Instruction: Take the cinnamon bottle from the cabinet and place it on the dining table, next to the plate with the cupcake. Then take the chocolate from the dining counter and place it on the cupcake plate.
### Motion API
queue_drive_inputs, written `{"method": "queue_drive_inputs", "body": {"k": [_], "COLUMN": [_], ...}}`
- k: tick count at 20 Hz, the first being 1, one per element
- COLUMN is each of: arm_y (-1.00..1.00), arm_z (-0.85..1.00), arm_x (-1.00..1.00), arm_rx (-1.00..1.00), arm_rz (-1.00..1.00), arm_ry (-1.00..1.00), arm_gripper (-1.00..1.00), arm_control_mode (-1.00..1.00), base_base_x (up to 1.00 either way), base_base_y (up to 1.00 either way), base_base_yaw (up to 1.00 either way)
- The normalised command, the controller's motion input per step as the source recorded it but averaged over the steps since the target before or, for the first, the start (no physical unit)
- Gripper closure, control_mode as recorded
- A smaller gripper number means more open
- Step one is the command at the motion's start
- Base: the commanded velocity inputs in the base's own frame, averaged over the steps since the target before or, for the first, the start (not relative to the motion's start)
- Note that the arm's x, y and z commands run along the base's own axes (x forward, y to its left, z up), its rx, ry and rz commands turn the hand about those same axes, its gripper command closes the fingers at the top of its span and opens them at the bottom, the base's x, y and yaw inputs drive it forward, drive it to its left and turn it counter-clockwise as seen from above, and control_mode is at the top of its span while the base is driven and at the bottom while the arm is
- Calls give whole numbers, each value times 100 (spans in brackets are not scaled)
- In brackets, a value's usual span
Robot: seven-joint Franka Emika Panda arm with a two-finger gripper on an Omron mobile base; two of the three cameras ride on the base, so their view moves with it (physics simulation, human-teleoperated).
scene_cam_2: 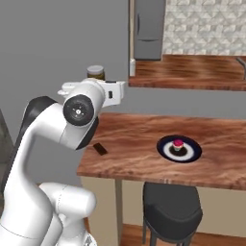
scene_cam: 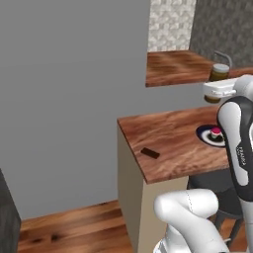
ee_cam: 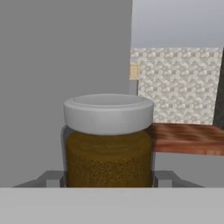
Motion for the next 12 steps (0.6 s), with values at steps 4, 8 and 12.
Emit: {"method": "queue_drive_inputs", "body": {"k": [4, 8, 12], "arm_y": [0, 0, -1], "arm_z": [0, 0, -9], "arm_x": [0, 0, 1], "arm_rx": [0, 0, 4], "arm_rz": [0, 0, 0], "arm_ry": [0, 0, 3], "arm_gripper": [100, 100, 100], "arm_control_mode": [100, 100, -100], "base_base_x": [0, 0, -1], "base_base_y": [-22, -25, -3], "base_base_yaw": [17, 12, 2]}}
